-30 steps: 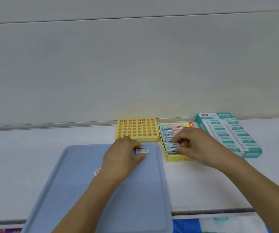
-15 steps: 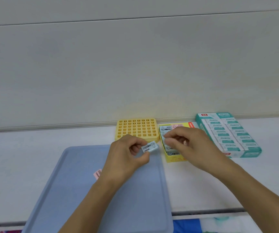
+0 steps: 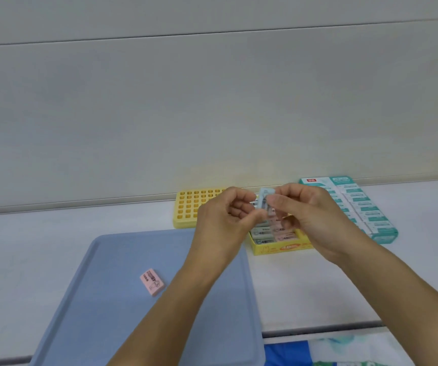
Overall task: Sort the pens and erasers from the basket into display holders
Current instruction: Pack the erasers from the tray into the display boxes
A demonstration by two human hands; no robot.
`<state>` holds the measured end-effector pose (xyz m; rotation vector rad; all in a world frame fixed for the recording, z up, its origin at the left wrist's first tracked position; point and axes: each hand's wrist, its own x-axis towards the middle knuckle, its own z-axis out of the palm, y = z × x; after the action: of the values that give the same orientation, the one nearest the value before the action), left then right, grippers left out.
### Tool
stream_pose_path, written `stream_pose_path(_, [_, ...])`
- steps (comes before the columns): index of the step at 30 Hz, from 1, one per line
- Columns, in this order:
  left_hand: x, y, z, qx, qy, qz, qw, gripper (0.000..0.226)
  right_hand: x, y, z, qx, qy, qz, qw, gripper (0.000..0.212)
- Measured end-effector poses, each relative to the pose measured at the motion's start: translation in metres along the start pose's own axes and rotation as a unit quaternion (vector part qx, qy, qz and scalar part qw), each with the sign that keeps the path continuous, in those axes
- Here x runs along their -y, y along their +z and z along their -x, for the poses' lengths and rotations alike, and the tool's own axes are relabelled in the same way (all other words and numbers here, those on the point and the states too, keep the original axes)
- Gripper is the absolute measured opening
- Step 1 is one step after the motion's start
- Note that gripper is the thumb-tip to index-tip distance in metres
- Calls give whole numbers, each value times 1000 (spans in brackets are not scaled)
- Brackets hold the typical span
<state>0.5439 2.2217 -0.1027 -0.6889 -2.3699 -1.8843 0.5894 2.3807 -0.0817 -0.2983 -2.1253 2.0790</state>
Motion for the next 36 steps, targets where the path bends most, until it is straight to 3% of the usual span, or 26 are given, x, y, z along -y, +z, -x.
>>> stream_pose_path(3, [8, -6, -13, 82, 7, -163, 983, 12, -1, -15, -4, -44, 5, 70, 997, 14])
stream_pose_path(6, [9, -3, -19, 177, 17, -289, 941, 13, -8, -27, -4, -19, -1, 166, 986, 14])
stream_pose_path(8, [9, 1, -21, 184, 14, -319, 930, 12, -12, -30, -1, 15, -2, 191, 981, 11])
stream_pose_path(12, [14, 6, -23, 159, 13, -308, 938, 6, -17, -28, 0, 64, 2, 252, 966, 25])
stream_pose_path(29, [33, 5, -25, 158, 49, -246, 955, 7, -25, -16, -8, 73, -68, 396, 913, 18])
stream_pose_path(36, [35, 7, -26, 162, 37, -254, 953, 9, -23, -21, 3, 141, -124, 457, 870, 14])
